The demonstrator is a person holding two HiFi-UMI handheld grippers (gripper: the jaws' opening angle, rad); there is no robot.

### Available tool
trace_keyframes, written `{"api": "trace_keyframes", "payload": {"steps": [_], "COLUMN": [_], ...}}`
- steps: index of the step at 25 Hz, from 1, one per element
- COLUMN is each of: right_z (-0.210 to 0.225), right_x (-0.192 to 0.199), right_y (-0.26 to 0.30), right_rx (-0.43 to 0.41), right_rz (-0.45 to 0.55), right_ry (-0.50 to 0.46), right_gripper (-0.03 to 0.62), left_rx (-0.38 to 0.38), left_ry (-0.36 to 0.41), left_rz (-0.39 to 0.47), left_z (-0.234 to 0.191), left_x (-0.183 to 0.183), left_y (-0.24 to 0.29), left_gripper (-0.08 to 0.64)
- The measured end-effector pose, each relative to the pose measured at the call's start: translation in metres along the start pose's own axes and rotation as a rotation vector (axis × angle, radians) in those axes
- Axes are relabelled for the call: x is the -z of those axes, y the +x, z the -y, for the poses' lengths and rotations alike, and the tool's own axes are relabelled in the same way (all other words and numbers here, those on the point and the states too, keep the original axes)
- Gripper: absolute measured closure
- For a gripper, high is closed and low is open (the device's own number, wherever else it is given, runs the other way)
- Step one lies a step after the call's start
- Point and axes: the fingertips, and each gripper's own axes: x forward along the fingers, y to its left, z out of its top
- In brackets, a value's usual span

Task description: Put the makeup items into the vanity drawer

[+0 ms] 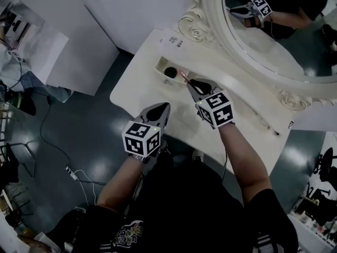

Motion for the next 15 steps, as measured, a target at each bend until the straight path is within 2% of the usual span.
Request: {"api": "trace_keyframes", "payload": {"steps": [6,15], "right_z": [0.0,0.008], "right_x": [-0.016,-0.005], "right_y": [0.044,0.096], "right_rx": [0.01,0.034], "right_rz": [-0.058,-0.197], "right_ry": [-0.059,-0.142], "right_gripper": [0.532,0.532], "left_rx": [0.006,0.025], "left_ry": [-0.008,-0.022], "left_rz": [-0.02,-0.051], "left_z": [-0.03,-0.065], "left_x": [0.001,0.007], "left_y": [-0.007,-0.014], "left_gripper": [0.56,0.56]}}
